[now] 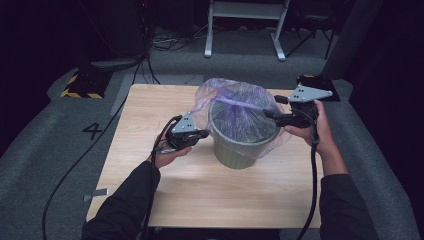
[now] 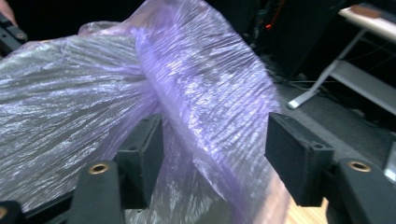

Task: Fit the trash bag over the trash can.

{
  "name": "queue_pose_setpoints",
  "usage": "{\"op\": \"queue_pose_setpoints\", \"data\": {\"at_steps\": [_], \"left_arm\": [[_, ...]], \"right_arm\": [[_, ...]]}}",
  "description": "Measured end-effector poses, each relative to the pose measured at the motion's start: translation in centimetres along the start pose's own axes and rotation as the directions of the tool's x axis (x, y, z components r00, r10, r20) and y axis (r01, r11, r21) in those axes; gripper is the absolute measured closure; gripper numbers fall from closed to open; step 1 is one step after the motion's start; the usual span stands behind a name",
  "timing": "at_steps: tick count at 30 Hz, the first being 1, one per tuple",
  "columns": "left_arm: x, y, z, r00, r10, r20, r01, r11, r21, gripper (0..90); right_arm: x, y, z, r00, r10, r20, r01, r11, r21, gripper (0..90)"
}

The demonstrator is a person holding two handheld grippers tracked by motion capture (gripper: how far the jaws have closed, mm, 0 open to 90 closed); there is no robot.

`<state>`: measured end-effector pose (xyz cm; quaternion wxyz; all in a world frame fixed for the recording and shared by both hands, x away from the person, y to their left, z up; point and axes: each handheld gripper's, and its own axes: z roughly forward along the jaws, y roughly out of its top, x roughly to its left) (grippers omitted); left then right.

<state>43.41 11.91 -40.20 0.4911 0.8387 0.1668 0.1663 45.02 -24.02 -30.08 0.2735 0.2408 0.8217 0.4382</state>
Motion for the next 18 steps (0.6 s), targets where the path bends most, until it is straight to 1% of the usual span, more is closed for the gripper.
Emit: {"op": "queue_pose_setpoints", "data": {"at_steps": [1,2,3,4,5,7,8,9,11,12,13,14,15,16,17,18], "left_arm": [[0.0,0.0,0.1,1.0000,0.003,-0.001,-0.003,1.0000,0.001,89.9],[0.1,-0.1,0.1,1.0000,-0.001,0.003,0.001,1.0000,0.004,90.0],[0.1,-0.1,0.2,1.0000,0.003,0.002,-0.003,1.0000,0.007,90.0],[0.1,-0.2,0.2,1.0000,-0.003,0.003,0.003,1.0000,0.007,90.0],[0.1,-0.3,0.3,1.0000,-0.005,0.006,0.005,1.0000,0.007,90.0],[0.2,-0.4,0.3,1.0000,-0.003,0.007,0.003,0.9999,0.010,90.0],[0.2,-0.4,0.3,1.0000,-0.003,0.008,0.003,0.9999,0.012,90.0],[0.1,-0.5,0.4,0.9999,-0.005,0.009,0.004,0.9999,0.014,90.0],[0.1,-0.7,0.4,1.0000,0.002,0.006,-0.002,0.9997,0.026,90.0],[0.1,-0.9,0.5,1.0000,-0.001,0.010,0.000,0.9995,0.031,90.0],[0.2,-1.0,0.5,0.9999,0.004,0.011,-0.005,0.9991,0.041,90.0],[0.1,-1.1,0.6,0.9999,0.003,0.015,-0.004,0.9989,0.047,90.0],[0.1,-1.3,0.6,0.9998,0.011,0.017,-0.012,0.9983,0.057,90.0],[0.1,-1.4,0.7,0.9996,0.018,0.024,-0.020,0.9973,0.071,90.0],[0.1,-1.6,0.7,0.9994,0.023,0.025,-0.025,0.9961,0.085,90.0],[0.1,-1.7,0.8,0.9990,0.036,0.027,-0.039,0.9934,0.108,90.0]], "right_arm": [[0.0,0.1,0.2,1.0000,-0.009,-0.004,0.009,1.000,0.008,40.6],[0.0,0.2,0.4,0.9997,-0.020,0.013,0.019,1.000,0.022,40.7],[-0.1,0.2,0.6,0.9997,-0.019,0.017,0.019,0.999,0.029,42.6],[-0.1,0.2,0.8,0.9997,-0.023,0.001,0.023,0.999,0.031,47.1],[-0.1,0.3,0.9,0.9995,-0.031,0.003,0.031,0.999,0.038,48.9],[-0.1,0.3,1.5,0.9990,-0.044,0.008,0.043,0.996,0.076,62.3],[-0.1,0.2,1.6,0.9988,-0.049,0.006,0.049,0.995,0.085,65.4],[-0.1,0.2,1.8,0.9989,-0.046,0.010,0.045,0.995,0.088,70.8],[-0.4,0.1,1.8,0.9999,-0.005,0.010,0.004,0.998,0.070,82.2],[-0.5,0.1,1.8,0.9999,0.010,0.008,-0.010,0.998,0.065,85.9],[-0.6,0.0,1.9,0.9995,0.020,0.024,-0.022,0.997,0.068,88.2],[-0.8,0.0,1.8,0.9986,0.031,0.043,-0.034,0.997,0.064,88.9],[-0.9,0.0,1.8,0.9977,0.037,0.057,-0.040,0.997,0.061,89.4],[-1.1,0.0,1.8,0.9957,0.047,0.080,-0.051,0.997,0.057,89.7],[-1.4,0.0,1.7,0.9932,0.063,0.098,-0.068,0.997,0.048,89.8],[-1.7,-0.1,1.8,0.9892,0.084,0.121,-0.089,0.995,0.039,90.0]]}}
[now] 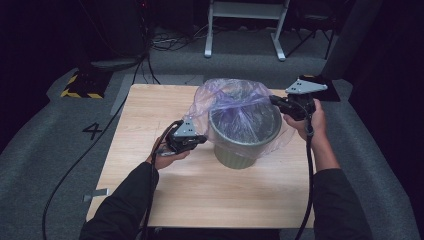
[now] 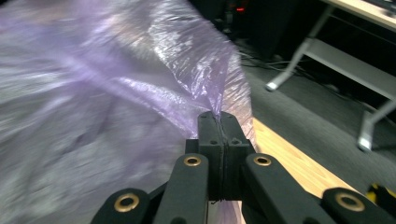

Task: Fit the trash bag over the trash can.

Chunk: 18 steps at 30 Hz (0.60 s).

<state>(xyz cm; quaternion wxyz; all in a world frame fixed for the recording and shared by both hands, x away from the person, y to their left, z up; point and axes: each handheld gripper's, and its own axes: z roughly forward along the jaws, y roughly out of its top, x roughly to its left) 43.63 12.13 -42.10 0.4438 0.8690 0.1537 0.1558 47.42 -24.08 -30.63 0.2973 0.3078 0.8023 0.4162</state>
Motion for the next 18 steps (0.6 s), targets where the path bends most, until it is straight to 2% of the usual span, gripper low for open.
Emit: {"op": "queue_pose_setpoints", "data": {"at_steps": [4,6,8,11,14,18], "left_arm": [[-0.2,-0.7,0.2,0.9998,0.015,0.015,-0.015,0.9985,0.052,90.0],[-0.3,-1.0,0.1,0.9996,0.012,0.025,-0.013,0.9984,0.055,90.0],[-0.6,-1.3,0.1,0.9992,0.018,0.036,-0.020,0.9979,0.061,90.0],[-1.1,-1.6,0.0,0.9978,0.035,0.057,-0.039,0.9964,0.075,90.0],[-1.8,-1.8,-0.1,0.9956,0.054,0.077,-0.060,0.9950,0.080,90.0],[-3.0,-2.1,-0.1,0.9924,0.069,0.102,-0.078,0.9934,0.084,90.0]], "right_arm": [[-1.5,-0.5,0.6,0.9936,0.064,0.093,-0.066,0.998,0.008,90.0],[-2.4,-1.0,1.0,0.9869,0.102,0.125,-0.104,0.994,0.015,90.0],[-2.9,-1.3,1.2,0.9828,0.133,0.129,-0.135,0.991,0.009,90.0],[-3.5,-2.0,1.8,0.9780,0.158,0.137,-0.163,0.986,0.028,90.0],[-3.8,-2.7,2.4,0.9752,0.171,0.140,-0.179,0.983,0.041,90.0],[-3.8,-3.5,3.1,0.9760,0.173,0.132,-0.183,0.981,0.066,90.0]]}}
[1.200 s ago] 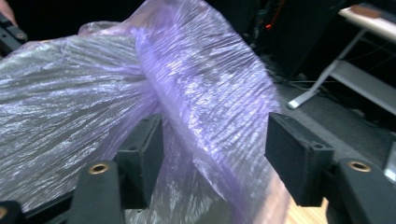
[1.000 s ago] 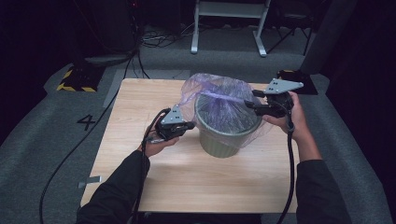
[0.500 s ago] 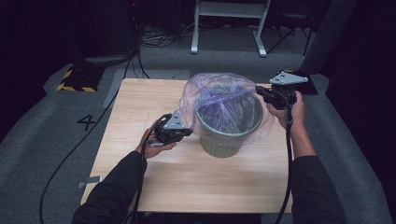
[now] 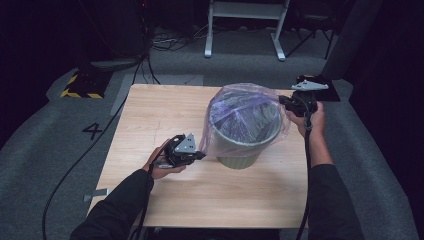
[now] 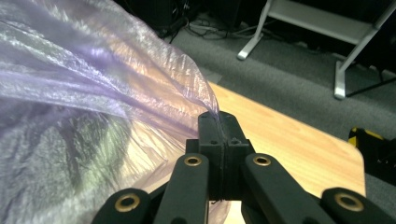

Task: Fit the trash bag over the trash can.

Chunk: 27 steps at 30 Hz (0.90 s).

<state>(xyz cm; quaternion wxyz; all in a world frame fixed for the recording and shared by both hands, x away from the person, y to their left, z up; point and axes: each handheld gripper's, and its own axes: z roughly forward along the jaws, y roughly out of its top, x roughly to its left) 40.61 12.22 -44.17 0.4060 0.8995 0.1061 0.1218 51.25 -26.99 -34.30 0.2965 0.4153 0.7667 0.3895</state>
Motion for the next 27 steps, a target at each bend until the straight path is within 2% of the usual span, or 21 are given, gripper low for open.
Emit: {"op": "queue_pose_setpoints", "data": {"at_steps": [3,5,8,10,13,15,17,19,21,24,26,27], "left_arm": [[-0.8,-0.2,-0.1,0.9999,0.012,0.009,-0.012,0.9999,-0.007,90.0],[-1.1,-0.3,-0.6,0.9998,0.012,0.013,-0.012,0.9994,-0.031,89.3],[-1.5,-0.4,-1.5,0.9998,-0.010,0.018,0.011,0.9973,-0.073,73.3],[-1.7,-0.5,-2.1,0.9991,-0.043,0.008,0.043,0.9947,-0.093,51.0],[-2.0,-0.7,-3.3,0.9955,-0.093,0.019,0.094,0.9838,-0.152,27.5],[-2.3,-0.8,-4.0,0.9942,-0.107,0.007,0.107,0.9776,-0.182,17.8],[-2.4,-0.8,-4.9,0.9931,-0.117,0.006,0.116,0.9718,-0.206,15.6],[-2.3,-0.7,-5.6,0.9922,-0.124,-0.017,0.117,0.9684,-0.220,15.5],[-1.7,-0.2,-6.7,0.9872,-0.150,-0.053,0.132,0.9577,-0.256,15.5],[-0.8,0.7,-7.6,0.9813,-0.174,-0.082,0.141,0.9415,-0.306,15.6],[0.1,1.6,-8.0,0.9787,-0.180,-0.098,0.140,0.9350,-0.326,15.6],[0.5,2.1,-8.0,0.9776,-0.176,-0.116,0.130,0.9365,-0.326,15.7]], "right_arm": [[-0.3,-0.6,0.3,0.9996,0.027,-0.012,-0.027,1.000,0.000,90.0],[-0.4,-0.9,0.4,0.9988,0.040,-0.026,-0.040,0.999,0.000,90.0],[-0.5,-1.1,0.3,0.9985,0.047,-0.028,-0.047,0.999,-0.003,90.0],[-0.7,-1.2,0.1,0.9974,0.058,-0.043,-0.058,0.998,-0.014,90.0],[-0.9,-1.3,-0.3,0.9963,0.068,-0.052,-0.069,0.997,-0.025,90.0],[-0.9,-1.3,-0.6,0.9965,0.068,-0.049,-0.070,0.997,-0.032,90.0],[-1.0,-1.3,-0.9,0.9960,0.070,-0.054,-0.073,0.996,-0.046,90.0],[-1.0,-1.2,-1.1,0.9959,0.073,-0.053,-0.076,0.996,-0.054,90.0],[-1.0,-1.0,-1.3,0.9963,0.065,-0.056,-0.069,0.996,-0.059,89.9],[-1.0,-0.9,-1.6,0.9958,0.067,-0.063,-0.071,0.994,-0.078,89.7],[-0.8,-0.7,-1.7,0.9956,0.063,-0.070,-0.069,0.994,-0.086,89.5],[-0.8,-0.6,-1.7,0.9958,0.057,-0.072,-0.063,0.994,-0.086,89.4]]}}
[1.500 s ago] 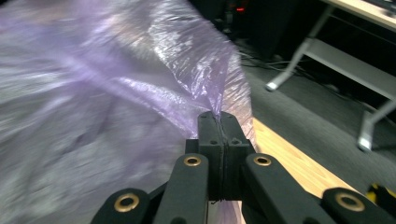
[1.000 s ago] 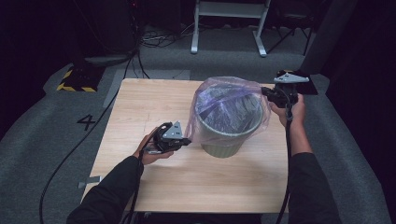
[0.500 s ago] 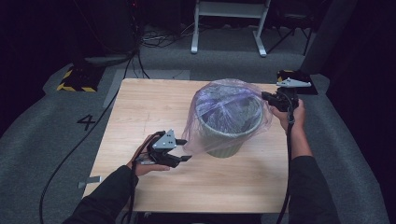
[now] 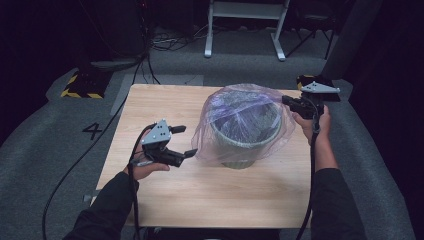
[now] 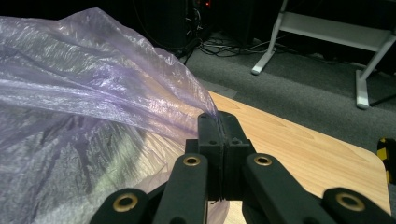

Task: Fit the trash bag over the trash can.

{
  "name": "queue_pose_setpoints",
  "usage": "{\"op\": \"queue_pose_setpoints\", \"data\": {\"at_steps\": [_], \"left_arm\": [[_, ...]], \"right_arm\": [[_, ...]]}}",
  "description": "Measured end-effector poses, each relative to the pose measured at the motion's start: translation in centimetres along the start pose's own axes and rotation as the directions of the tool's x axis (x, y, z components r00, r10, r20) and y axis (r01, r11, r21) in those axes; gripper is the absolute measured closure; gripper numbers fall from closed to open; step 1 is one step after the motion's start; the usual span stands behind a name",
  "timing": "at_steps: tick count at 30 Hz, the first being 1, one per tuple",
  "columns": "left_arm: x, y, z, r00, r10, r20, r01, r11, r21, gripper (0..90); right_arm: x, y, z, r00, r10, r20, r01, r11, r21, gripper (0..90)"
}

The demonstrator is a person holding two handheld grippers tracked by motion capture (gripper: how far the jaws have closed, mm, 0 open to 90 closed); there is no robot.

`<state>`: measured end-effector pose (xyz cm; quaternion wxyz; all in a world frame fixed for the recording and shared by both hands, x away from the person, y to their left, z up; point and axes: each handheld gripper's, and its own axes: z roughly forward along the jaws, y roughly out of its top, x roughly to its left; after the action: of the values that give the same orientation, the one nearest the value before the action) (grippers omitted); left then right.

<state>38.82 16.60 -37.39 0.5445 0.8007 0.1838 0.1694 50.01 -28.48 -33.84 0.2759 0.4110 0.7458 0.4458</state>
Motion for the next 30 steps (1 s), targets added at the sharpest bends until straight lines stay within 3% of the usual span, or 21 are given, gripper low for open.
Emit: {"op": "queue_pose_setpoints", "data": {"at_steps": [7,11,16,21,25,27,30], "left_arm": [[2.3,3.1,3.1,0.9959,0.061,-0.068,-0.057,0.9973,0.046,18.1],[3.6,4.4,4.6,0.9928,0.073,-0.095,-0.068,0.9963,0.053,36.2],[4.7,5.5,5.8,0.9927,0.079,-0.091,-0.076,0.9965,0.035,52.4],[5.8,6.0,6.7,0.9872,0.079,-0.139,-0.074,0.9966,0.036,71.2],[6.7,6.1,8.0,0.9868,0.042,-0.156,-0.037,0.9985,0.041,80.9],[7.3,6.1,8.7,0.9871,0.005,-0.160,0.001,0.9993,0.037,85.1],[8.2,5.6,10.0,0.9826,-0.023,-0.184,0.038,0.9963,0.077,86.4]], "right_arm": [[0.3,0.2,0.1,0.9997,-0.019,-0.017,0.019,1.000,0.002,89.0],[0.1,0.0,0.2,0.9996,-0.026,-0.012,0.026,1.000,0.012,89.1],[0.0,-0.3,0.6,0.9994,-0.032,-0.014,0.033,0.999,0.022,89.1],[0.1,-0.5,0.9,0.9995,-0.030,-0.013,0.030,0.999,0.028,89.0],[0.1,-0.6,1.2,0.9994,-0.030,-0.015,0.030,0.999,0.030,89.0],[0.0,-0.7,1.4,0.9996,-0.026,-0.013,0.026,0.999,0.037,88.6],[-0.2,-1.0,1.9,0.9997,-0.023,-0.012,0.024,0.998,0.061,88.4]]}}
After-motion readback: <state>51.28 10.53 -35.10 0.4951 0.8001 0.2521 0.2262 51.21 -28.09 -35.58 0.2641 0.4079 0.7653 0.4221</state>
